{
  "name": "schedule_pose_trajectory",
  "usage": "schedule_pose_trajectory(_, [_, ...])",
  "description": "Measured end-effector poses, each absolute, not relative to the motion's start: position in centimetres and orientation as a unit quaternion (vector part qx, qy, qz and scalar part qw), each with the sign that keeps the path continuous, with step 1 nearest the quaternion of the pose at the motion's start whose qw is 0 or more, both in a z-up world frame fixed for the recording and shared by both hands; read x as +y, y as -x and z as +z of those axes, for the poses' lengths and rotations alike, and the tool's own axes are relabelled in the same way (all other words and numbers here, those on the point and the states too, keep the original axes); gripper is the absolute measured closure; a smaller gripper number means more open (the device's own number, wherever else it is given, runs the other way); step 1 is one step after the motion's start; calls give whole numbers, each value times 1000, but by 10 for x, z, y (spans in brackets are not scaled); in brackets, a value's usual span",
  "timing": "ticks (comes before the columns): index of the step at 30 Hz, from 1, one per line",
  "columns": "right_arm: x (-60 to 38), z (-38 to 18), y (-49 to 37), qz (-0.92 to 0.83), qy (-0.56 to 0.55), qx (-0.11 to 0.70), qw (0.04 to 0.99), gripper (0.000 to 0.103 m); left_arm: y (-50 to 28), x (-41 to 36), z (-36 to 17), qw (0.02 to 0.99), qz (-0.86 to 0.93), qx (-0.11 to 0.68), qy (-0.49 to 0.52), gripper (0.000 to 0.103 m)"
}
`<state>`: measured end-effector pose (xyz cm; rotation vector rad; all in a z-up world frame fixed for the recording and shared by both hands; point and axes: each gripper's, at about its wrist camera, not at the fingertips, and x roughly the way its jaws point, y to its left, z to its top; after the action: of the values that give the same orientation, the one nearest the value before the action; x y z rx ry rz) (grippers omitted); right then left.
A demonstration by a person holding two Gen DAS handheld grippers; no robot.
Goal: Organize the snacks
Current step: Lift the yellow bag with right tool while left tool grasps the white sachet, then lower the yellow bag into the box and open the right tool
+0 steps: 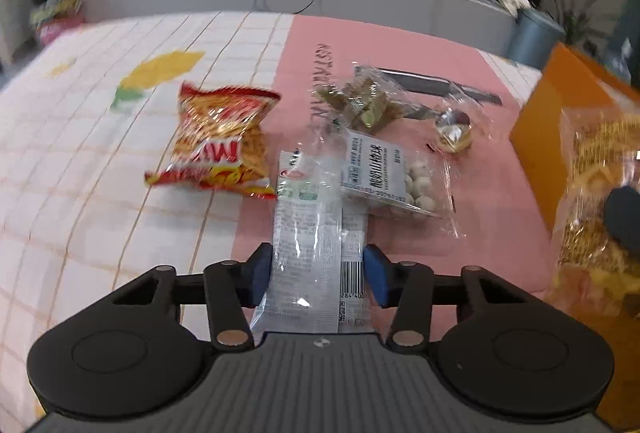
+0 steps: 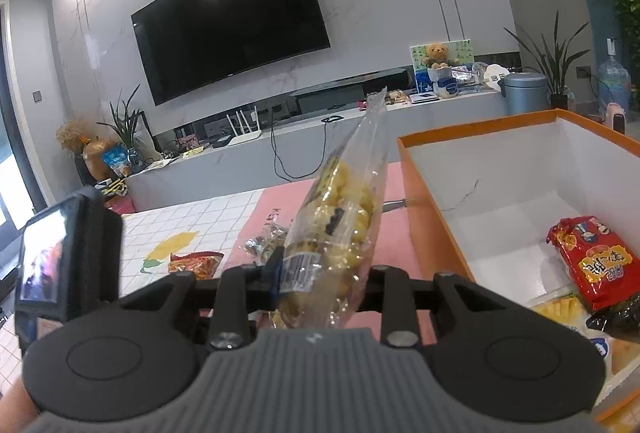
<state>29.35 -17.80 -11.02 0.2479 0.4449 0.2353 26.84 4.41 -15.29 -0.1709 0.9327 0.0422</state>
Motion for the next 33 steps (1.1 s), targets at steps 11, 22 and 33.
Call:
schedule_pose_trajectory(11, [-167,-101,-282,129,-101,190,968,75,-239,61,-124,891,17,439,114,49])
schedule_pose_trajectory(22, [-169,-85,-265,135,-96,160,973,75,-219,75,-89,905,4,401,142,49])
schedule_pose_trajectory(33, [-224,-50,-255,143,-130,151,969,75,-204,71,-47,913,-47,366,176,49])
